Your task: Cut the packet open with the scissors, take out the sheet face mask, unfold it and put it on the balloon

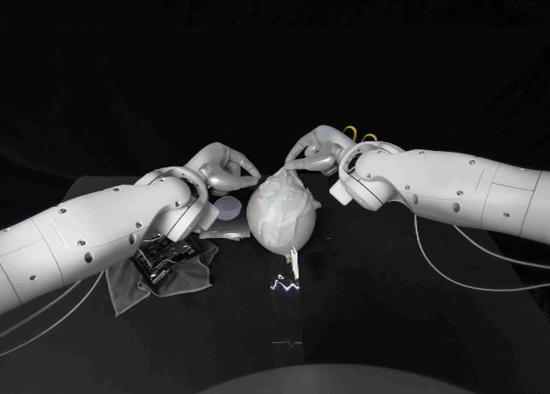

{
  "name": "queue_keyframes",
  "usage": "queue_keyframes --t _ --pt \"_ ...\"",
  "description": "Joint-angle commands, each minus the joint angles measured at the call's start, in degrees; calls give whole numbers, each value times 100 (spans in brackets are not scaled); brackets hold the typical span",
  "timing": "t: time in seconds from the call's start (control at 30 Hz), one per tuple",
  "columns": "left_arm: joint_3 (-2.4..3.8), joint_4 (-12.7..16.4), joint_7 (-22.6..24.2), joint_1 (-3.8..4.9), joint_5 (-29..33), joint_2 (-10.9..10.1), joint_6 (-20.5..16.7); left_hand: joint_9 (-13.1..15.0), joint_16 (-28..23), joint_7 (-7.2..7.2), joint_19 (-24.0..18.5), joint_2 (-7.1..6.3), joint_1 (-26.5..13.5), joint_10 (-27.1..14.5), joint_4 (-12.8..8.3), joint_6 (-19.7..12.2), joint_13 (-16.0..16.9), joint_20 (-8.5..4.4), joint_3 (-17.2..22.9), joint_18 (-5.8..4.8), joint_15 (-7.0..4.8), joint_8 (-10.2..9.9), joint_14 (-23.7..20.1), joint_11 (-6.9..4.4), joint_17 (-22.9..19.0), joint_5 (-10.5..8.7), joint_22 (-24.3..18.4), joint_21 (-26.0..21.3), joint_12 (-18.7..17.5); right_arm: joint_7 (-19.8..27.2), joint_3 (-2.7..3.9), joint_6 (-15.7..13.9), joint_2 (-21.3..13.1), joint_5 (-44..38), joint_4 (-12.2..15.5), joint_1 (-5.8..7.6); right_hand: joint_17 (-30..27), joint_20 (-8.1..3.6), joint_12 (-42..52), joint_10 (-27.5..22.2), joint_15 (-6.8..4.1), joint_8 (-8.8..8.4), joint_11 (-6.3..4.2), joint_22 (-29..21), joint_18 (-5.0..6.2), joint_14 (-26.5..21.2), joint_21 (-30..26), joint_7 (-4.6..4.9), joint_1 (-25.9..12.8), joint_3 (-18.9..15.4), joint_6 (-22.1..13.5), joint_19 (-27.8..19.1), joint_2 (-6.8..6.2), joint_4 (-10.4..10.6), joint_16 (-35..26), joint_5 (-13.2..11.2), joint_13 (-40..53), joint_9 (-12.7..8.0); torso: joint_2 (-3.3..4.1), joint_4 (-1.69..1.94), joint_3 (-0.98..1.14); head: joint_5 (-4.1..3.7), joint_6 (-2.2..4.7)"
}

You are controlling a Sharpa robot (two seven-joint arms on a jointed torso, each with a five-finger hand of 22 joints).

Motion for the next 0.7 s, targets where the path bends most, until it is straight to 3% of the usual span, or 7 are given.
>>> queue_keyframes --t 0.03,0.23,0.27,0.33,0.4,0.47,0.7 --pt "9 -26 19 3 146 2 -76 16 22 24 50 -16 -70 40 6 25 12 -5 40 -88 -38 22 584 6 1505 11 -7 18 25 136 6 -224 -8 29 -2 3 1509 -15 20 609 -35 22 -34 1507 -81 608 28 -4 -1 28 22 614 62 -10 20 39 1508 126 2 1 1 0 1" --pt "9 -75 -67 5 141 8 74 51 22 41 24 -12 -145 -4 -5 -13 -61 -1 87 -79 -30 35 584 19 1505 5 -53 0 -34 148 9 -220 -9 57 10 3 1509 -15 20 609 -36 31 -35 1507 -81 608 28 -5 -4 36 21 614 59 -15 20 39 1508 133 -1 -1 2 1 -3" --pt "9 -73 -82 5 148 9 125 62 22 47 -4 -6 -180 -61 5 -38 -165 2 87 -69 -23 34 584 27 1505 2 -102 -21 -107 148 9 -217 -9 59 13 3 1509 -15 20 609 -36 31 -35 1507 -81 608 28 -5 -4 36 21 614 59 -15 20 39 1508 133 -3 0 2 -1 -6" --pt "9 -61 -103 5 138 13 222 68 22 26 -66 -18 -387 -441 117 -145 -877 18 -41 -50 -5 -2 584 37 1505 -17 -203 -70 -603 148 10 -213 -8 61 17 3 1509 -15 20 609 -36 31 -35 1507 -81 608 28 -5 -4 36 21 614 59 -15 20 39 1508 133 -2 0 2 -1 -4" --pt "9 -43 -115 5 109 21 318 1 22 127 -159 -276 -783 -679 292 -453 -1246 34 -380 -21 37 -177 584 113 1505 121 -355 -142 -881 146 10 -206 -7 62 19 3 1509 -15 20 609 -36 31 -35 1507 -81 608 28 -5 -4 36 21 614 59 -15 20 39 1508 133 -1 2 1 2 -6" --pt "8 -32 -124 5 69 28 367 -82 22 234 -247 -402 -1129 -864 452 -753 -1473 92 -779 -3 122 -366 584 209 1505 -8 -489 -214 -1066 145 10 -201 -6 63 20 3 1509 -15 20 609 -36 31 -35 1507 -81 608 28 -5 -4 36 21 614 59 -15 20 39 1508 133 -1 2 1 6 -4" --pt "7 -70 -214 7 -86 81 499 -165 22 292 -297 -356 -1125 -1013 543 -844 -1590 199 -1336 19 197 -486 584 271 1505 -5 -551 -261 -1161 141 10 -183 1 64 30 3 1509 -15 20 609 -36 31 -35 1507 -81 608 28 -5 -4 36 21 614 59 -15 20 39 1508 133 -1 1 1 15 0"
